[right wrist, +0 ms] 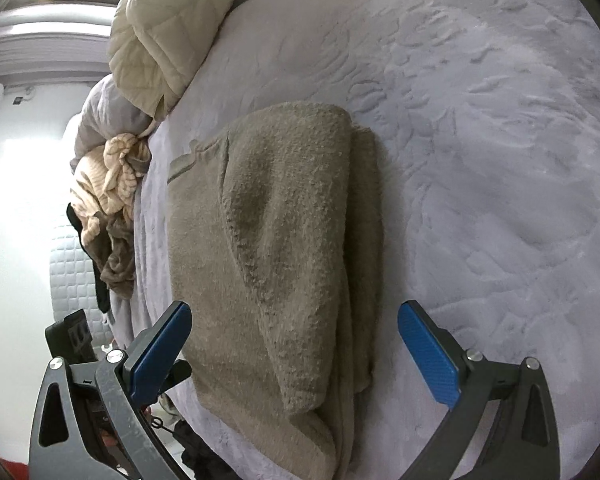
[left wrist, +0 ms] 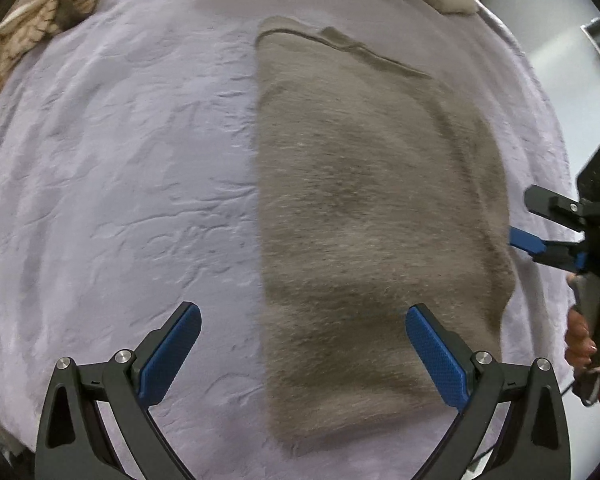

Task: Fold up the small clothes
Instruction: 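Grasp the folded sweater's long edge with the right tool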

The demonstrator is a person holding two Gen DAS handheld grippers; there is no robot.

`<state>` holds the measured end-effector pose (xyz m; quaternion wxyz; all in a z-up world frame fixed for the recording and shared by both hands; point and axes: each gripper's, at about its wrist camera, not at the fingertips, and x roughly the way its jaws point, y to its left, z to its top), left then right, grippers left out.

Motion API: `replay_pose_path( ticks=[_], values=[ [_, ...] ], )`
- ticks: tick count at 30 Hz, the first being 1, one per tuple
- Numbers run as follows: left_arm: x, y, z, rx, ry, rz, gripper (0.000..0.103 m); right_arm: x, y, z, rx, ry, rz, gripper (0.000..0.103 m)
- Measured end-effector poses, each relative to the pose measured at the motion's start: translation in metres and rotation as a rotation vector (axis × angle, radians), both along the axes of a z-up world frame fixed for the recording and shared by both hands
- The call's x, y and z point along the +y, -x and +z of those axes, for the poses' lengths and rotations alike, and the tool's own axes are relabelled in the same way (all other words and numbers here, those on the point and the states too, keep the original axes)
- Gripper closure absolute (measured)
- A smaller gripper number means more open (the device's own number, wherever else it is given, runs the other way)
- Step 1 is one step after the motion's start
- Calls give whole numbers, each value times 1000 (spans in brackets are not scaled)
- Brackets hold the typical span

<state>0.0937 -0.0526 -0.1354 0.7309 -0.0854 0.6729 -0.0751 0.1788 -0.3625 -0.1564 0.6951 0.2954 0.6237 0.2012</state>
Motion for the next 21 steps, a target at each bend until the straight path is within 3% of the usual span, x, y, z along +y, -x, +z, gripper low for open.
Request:
replay_pose_path(
  ticks=[8,15,21],
  values=[
    [2,-14,-28,45,128,-5,0,2,-14,-24,22,-76,40,0],
    [-19,-16,-22,2,152,-38,0,17,-30,-27,1,-170,100,0],
    [-25,-19,-33,5,138,-51,0,29,-43,-39,5,-184,125,0]
  ],
)
